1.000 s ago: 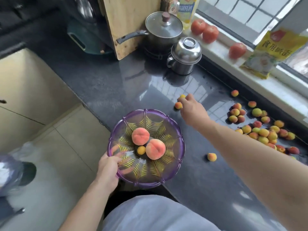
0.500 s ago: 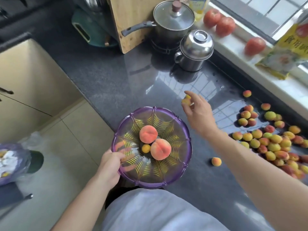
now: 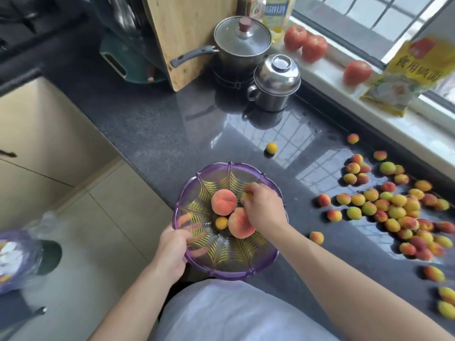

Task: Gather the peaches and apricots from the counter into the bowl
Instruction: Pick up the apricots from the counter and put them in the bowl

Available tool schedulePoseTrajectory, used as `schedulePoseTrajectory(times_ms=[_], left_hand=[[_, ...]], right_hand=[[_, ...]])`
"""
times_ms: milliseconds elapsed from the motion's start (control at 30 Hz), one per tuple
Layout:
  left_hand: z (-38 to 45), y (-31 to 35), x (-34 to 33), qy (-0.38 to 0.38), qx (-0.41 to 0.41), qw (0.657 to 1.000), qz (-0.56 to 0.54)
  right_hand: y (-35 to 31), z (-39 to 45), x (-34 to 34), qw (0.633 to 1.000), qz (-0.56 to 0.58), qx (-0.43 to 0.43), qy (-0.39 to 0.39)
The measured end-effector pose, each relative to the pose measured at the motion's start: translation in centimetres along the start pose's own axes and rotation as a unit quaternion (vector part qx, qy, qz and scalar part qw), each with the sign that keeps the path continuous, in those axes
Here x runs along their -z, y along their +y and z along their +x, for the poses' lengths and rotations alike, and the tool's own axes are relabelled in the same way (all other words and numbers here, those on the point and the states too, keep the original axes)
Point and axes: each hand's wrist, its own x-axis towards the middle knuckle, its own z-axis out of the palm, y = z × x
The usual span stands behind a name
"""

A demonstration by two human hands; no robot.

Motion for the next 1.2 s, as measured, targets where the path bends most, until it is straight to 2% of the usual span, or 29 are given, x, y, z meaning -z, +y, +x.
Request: schedulePoseTrajectory(times_ms=[333, 567, 700, 800, 967, 1200], left_hand=[[-0.3, 0.0, -0.3, 0.009, -0.010, 1.000, 0.012], [-0.3, 0.1, -0.5, 0.020, -0.008, 1.000, 0.009], [-0.2, 0.1, -0.6, 0.025, -0.006, 1.000, 0.005], [0.1, 0.0, -0.6, 0.029, -0.004, 1.000, 0.003], [0.6, -0.3, -0.4, 0.039, -0.001, 0.999, 0.004], [0.9, -0.3, -0.5, 0.054, 0.011, 0.998, -0.007]], right_hand=[[-0.2, 0.3, -0.5, 0.999, -0.030, 0.003, 0.011], [0.2, 0.7, 0.9, 0.998, -0.041, 0.010, -0.040], [0.3, 0.7, 3.8, 0.995, 0.035, 0.036, 0.088], [2.3, 2.7, 6.5, 0.987, 0.077, 0.000, 0.143], [5.3, 8.2, 7.7, 0.995, 0.008, -0.048, 0.092], [2.9, 14.0, 6.3, 0.996, -0.078, 0.029, 0.010]])
